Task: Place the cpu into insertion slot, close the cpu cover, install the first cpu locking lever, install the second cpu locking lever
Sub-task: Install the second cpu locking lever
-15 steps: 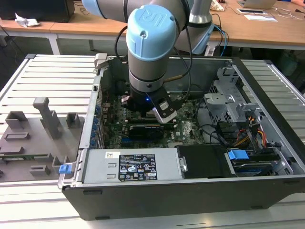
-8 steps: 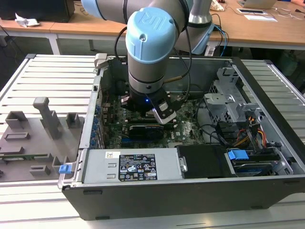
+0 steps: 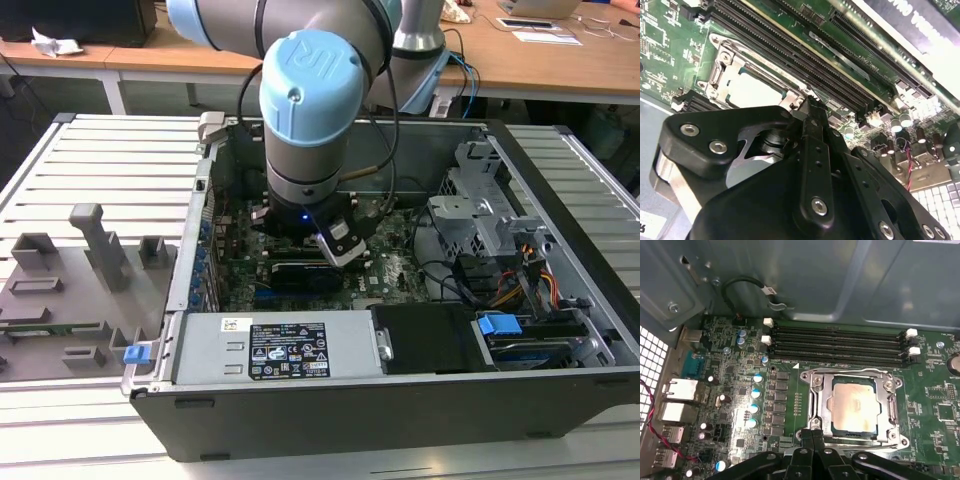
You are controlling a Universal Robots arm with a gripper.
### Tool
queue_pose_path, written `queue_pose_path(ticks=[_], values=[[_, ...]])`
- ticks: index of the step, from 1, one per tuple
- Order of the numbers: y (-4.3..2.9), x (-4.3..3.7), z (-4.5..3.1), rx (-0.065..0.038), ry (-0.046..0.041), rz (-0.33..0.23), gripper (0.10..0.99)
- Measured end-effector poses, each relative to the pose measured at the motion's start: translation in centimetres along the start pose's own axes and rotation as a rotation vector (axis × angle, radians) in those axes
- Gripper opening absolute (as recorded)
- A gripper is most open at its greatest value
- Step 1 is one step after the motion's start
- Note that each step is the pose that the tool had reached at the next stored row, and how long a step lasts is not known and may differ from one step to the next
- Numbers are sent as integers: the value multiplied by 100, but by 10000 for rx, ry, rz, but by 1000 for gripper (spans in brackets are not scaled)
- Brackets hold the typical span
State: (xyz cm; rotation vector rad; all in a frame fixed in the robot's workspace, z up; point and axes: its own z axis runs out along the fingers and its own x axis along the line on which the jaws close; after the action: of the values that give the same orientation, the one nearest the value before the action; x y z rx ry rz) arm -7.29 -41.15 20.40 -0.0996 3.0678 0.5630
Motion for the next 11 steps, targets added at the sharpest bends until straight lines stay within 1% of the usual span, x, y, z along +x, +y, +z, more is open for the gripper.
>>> queue_pose_path(ticks=[2, 3, 5, 10, 11], values=[[-7, 4, 12, -46, -2, -6, 106], [-10, 6, 17, -94, -4, -9, 106], [-17, 7, 33, -152, -10, -15, 106], [-40, 9, 81, -374, -18, -33, 106], [-45, 11, 85, -404, -17, -38, 106]])
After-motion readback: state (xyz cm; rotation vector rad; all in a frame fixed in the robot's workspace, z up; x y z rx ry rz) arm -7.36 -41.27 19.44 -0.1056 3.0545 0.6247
